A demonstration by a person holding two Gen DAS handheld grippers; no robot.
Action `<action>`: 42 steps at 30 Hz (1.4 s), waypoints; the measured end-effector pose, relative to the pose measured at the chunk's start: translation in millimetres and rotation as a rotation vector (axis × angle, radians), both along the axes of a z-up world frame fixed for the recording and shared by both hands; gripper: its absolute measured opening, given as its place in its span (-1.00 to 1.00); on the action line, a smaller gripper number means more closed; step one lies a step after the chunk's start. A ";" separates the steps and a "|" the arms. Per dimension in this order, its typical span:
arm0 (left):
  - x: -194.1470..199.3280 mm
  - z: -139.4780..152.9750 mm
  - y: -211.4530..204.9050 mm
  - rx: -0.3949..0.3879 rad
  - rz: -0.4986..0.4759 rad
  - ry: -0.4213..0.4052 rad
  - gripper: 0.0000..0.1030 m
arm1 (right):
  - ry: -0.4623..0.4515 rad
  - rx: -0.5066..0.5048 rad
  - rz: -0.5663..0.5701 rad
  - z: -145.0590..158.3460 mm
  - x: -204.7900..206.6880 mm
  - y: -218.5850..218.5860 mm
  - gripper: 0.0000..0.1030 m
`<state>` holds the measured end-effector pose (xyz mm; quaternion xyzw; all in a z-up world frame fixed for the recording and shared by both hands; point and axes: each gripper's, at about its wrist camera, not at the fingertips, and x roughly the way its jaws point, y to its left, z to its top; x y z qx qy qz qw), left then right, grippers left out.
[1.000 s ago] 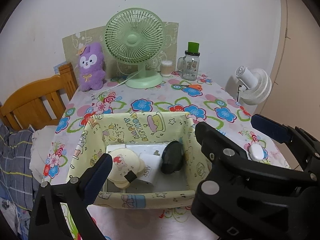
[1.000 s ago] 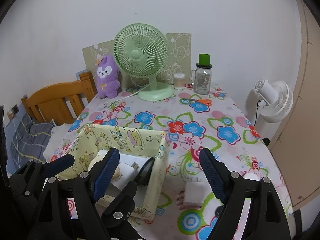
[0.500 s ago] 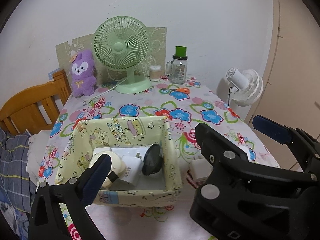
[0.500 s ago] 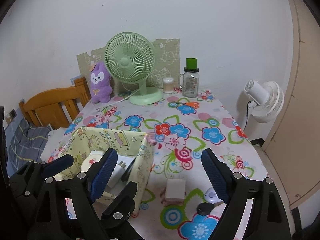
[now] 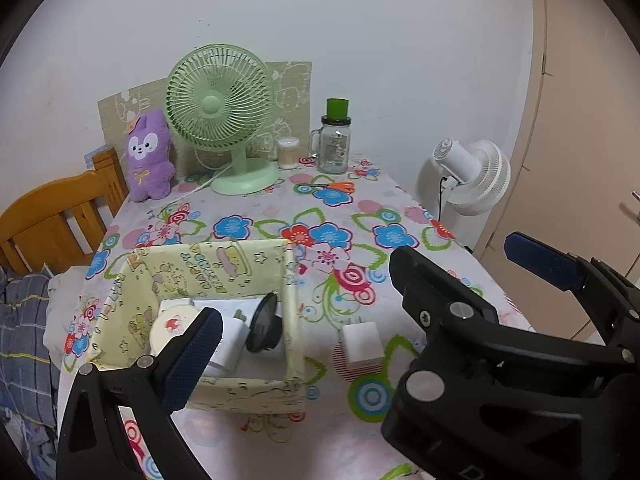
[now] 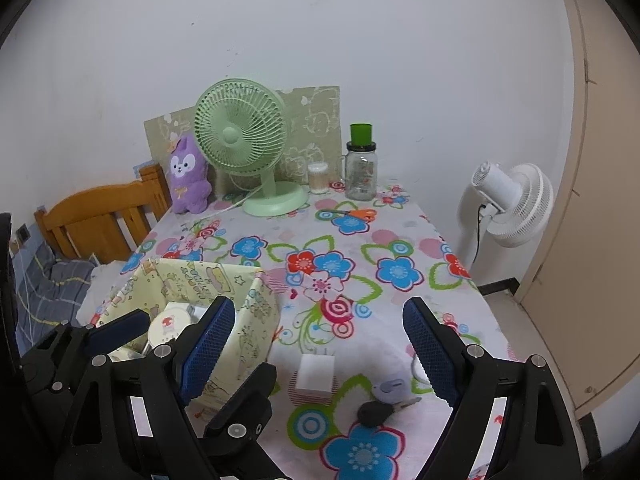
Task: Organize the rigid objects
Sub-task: 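Move the left tool to the white cube while the right tool approaches the white puck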
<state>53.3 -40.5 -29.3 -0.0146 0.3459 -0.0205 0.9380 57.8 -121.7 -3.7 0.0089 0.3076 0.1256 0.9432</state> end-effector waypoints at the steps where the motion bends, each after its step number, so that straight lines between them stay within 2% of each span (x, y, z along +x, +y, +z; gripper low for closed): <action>1: -0.1 -0.2 -2.4 0.000 -0.002 -0.001 0.99 | 0.001 0.003 -0.005 -0.5 -0.3 -3.9 0.72; 14: 4.3 -11.5 -35.5 -0.026 -0.055 -0.002 0.99 | -0.007 -0.007 -0.046 -11.1 -0.8 -37.9 0.74; 25: 15.6 -31.9 -50.7 -0.026 -0.044 0.004 0.99 | 0.032 0.036 -0.061 -35.8 12.1 -56.5 0.75; 32: 20.2 -47.8 -61.5 0.001 -0.030 -0.024 0.99 | 0.020 -0.028 -0.090 -50.6 16.6 -61.0 0.74; 42: 29.7 -77.7 -73.3 0.008 -0.026 0.019 0.99 | 0.037 -0.053 -0.112 -79.0 24.2 -72.8 0.75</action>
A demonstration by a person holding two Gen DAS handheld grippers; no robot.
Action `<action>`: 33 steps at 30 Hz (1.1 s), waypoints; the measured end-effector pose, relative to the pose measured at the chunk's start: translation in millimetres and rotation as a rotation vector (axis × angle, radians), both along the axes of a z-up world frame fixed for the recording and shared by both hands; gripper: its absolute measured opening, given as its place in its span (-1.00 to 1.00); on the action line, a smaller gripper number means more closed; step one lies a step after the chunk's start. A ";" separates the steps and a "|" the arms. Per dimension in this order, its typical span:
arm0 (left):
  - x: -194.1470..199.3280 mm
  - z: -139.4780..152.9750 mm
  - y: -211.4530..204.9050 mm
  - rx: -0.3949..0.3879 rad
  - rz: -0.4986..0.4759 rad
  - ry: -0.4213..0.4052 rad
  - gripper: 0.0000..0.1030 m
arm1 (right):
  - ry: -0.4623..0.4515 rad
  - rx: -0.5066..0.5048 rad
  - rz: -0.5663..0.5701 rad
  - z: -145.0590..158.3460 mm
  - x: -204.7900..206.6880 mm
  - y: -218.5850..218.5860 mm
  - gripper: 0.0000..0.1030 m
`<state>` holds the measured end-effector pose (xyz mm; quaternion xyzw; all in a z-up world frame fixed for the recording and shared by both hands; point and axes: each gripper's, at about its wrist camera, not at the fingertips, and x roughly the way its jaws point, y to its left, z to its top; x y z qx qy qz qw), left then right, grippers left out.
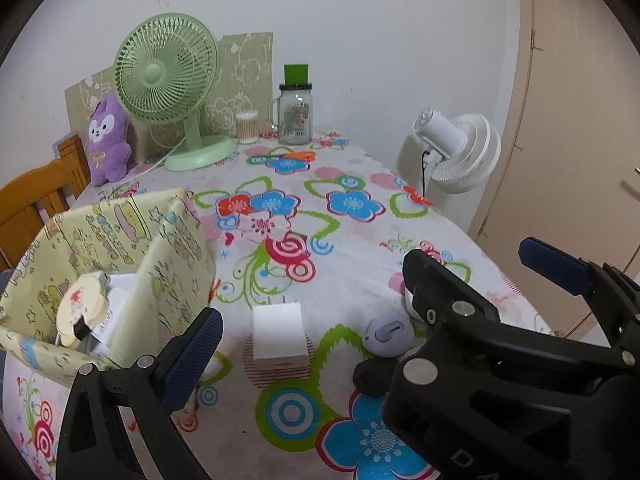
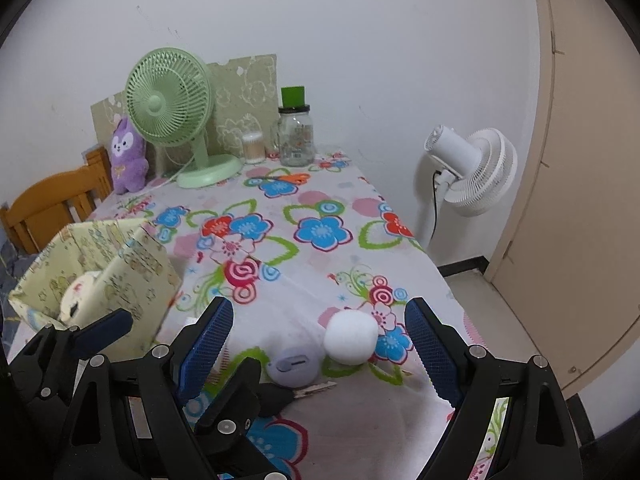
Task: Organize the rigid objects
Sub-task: 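Move the left tool to the white cube while the right tool approaches the white puck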
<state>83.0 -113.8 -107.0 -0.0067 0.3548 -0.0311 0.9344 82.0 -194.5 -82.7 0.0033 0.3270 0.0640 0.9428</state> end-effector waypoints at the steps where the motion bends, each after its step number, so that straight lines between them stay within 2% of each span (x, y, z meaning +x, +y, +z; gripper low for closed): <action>1: 1.0 -3.7 -1.0 0.002 0.005 0.005 0.99 | 0.004 0.000 0.000 -4.3 1.6 -1.5 0.74; 12: 10.4 -35.6 -7.5 0.038 0.028 0.040 0.99 | 0.056 -0.019 0.006 -39.4 15.1 -5.7 0.74; 17: 12.7 -42.6 -7.8 0.028 0.061 0.040 0.99 | 0.078 0.003 0.004 -50.3 21.0 -7.9 0.74; 24: 22.6 -54.2 -6.2 0.014 0.089 0.072 0.99 | 0.107 0.001 -0.022 -61.0 27.7 -9.6 0.75; 28: 29.5 -55.6 -5.2 0.014 0.091 0.097 0.93 | 0.129 0.032 -0.030 -66.3 34.7 -13.0 0.75; 33: 37.1 -55.0 -6.0 0.046 0.108 0.095 0.86 | 0.143 0.026 -0.028 -68.2 45.7 -12.8 0.75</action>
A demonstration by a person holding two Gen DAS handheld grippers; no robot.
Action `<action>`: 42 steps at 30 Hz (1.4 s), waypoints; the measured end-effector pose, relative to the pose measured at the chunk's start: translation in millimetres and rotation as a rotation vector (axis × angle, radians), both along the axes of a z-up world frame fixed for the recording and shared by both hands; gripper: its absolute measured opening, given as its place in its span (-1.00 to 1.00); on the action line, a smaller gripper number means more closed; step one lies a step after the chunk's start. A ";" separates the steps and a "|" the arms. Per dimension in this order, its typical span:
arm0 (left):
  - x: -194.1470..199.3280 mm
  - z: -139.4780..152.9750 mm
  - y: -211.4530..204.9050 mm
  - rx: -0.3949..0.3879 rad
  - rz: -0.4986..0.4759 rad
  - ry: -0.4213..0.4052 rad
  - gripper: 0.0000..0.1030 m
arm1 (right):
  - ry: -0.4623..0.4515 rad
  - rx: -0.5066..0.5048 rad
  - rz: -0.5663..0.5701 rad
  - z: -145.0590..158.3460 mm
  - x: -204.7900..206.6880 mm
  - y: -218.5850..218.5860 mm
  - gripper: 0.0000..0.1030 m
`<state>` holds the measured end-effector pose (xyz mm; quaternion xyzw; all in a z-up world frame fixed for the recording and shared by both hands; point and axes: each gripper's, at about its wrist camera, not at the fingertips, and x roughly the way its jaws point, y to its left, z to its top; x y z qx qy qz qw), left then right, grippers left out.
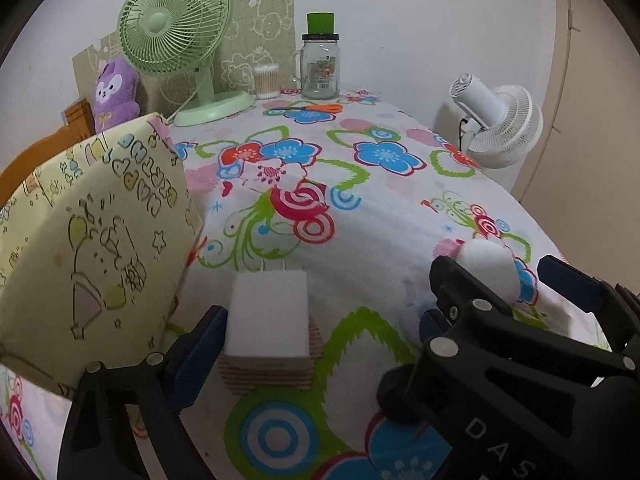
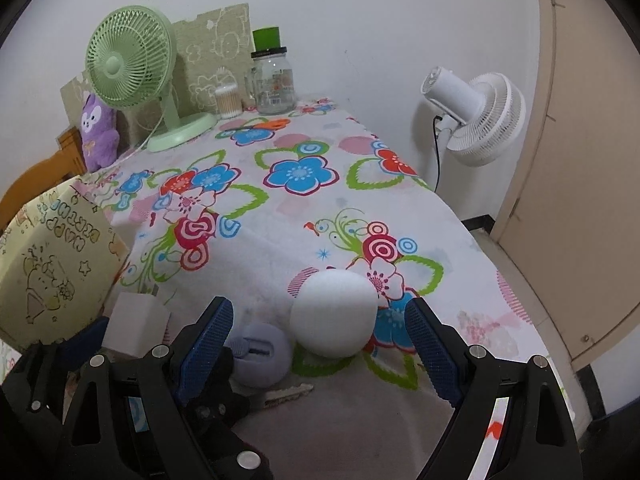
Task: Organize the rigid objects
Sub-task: 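Move the left tool to the white cube while the right tool approaches the white puck, then close the left tool on the white cube while the right tool grasps the white puck, then lift the cube with the left tool while the right tool lifts the puck toward the box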
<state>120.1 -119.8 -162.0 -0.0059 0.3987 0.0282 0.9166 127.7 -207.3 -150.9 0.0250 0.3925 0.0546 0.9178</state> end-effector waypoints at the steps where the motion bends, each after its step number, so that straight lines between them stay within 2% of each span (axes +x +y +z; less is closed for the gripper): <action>1: 2.0 -0.6 0.3 0.008 0.005 0.004 0.79 | 0.005 -0.007 -0.003 -0.6 2.6 0.4 0.74; 2: 4.1 -1.8 1.3 0.010 0.009 0.014 0.69 | 0.008 -0.014 -0.008 -1.1 4.2 0.3 0.74; 4: 8.9 -6.3 5.5 -0.005 0.022 0.046 0.63 | 0.020 -0.024 -0.019 -3.9 8.2 -0.4 0.72; 6: 9.1 -6.8 9.9 -0.027 0.040 0.038 0.57 | 0.046 -0.001 -0.023 -7.8 12.4 -3.1 0.57; 10: 9.4 -6.0 9.0 -0.025 0.031 0.033 0.45 | 0.059 0.026 -0.046 -12.2 15.3 -6.8 0.45; 12: 8.4 -5.3 6.2 -0.026 0.011 0.029 0.28 | 0.064 0.020 -0.058 -13.3 16.4 -6.9 0.20; 14: 7.4 -4.4 1.1 -0.024 -0.017 0.021 -0.01 | 0.080 0.021 -0.065 -15.4 17.4 -6.6 0.04; 18: 6.6 -3.3 -3.8 -0.021 -0.054 0.008 -0.22 | 0.074 0.010 -0.075 -15.1 15.0 -6.3 0.01; 25: 5.8 -1.6 -1.7 -0.032 -0.056 0.019 -0.23 | 0.063 -0.021 -0.076 -9.6 9.2 -3.3 0.01; 42: -14.9 17.5 9.8 -0.044 -0.058 0.001 -0.23 | 0.025 -0.005 -0.063 14.8 -14.2 7.4 0.01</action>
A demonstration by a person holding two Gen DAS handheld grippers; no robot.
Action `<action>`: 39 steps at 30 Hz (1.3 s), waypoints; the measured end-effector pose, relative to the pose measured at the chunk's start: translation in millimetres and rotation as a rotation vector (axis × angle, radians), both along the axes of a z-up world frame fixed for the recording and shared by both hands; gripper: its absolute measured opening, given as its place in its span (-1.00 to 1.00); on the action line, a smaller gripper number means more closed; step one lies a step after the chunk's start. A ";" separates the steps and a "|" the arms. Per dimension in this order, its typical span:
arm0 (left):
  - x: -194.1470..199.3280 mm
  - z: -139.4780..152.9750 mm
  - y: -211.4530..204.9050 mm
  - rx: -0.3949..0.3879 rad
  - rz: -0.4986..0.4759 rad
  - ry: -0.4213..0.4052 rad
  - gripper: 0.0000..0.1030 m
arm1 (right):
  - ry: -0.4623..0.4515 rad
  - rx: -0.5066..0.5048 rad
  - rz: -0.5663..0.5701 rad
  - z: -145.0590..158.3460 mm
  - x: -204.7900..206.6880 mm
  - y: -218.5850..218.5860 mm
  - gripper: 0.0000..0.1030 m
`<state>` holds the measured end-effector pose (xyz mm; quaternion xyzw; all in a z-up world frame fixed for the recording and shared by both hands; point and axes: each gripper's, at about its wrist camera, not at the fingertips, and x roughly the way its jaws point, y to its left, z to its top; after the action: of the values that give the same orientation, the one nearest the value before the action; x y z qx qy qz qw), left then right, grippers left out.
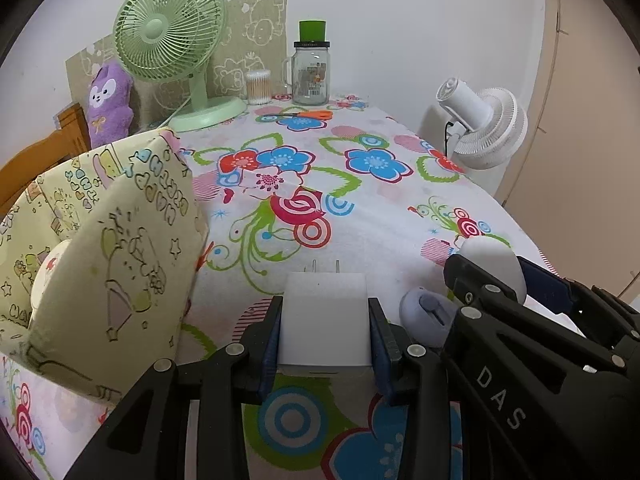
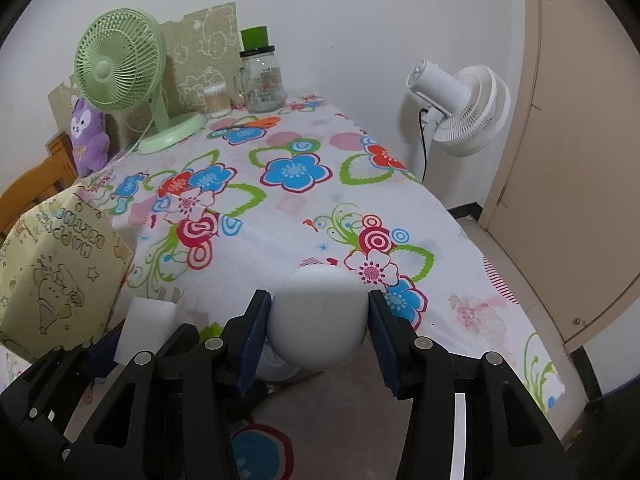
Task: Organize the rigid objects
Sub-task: 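Lift the cube with the left tool while the right tool lifts the puck toward the box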
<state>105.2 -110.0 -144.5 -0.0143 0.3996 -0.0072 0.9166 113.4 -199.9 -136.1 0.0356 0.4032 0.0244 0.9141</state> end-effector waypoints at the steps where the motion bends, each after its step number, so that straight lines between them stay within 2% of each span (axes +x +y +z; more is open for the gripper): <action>1: -1.2 1.3 0.7 -0.003 0.000 0.000 -0.23 | -0.004 -0.001 0.000 2.2 -1.9 0.8 0.01; 39: -65.4 62.6 15.9 0.011 -0.024 -0.093 -0.23 | -0.115 -0.002 0.046 69.3 -65.0 24.1 0.01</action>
<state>39.8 -94.1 -81.9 -0.0040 0.3569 -0.0168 0.9340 48.4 -175.9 -66.7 0.0238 0.3509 0.0469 0.9349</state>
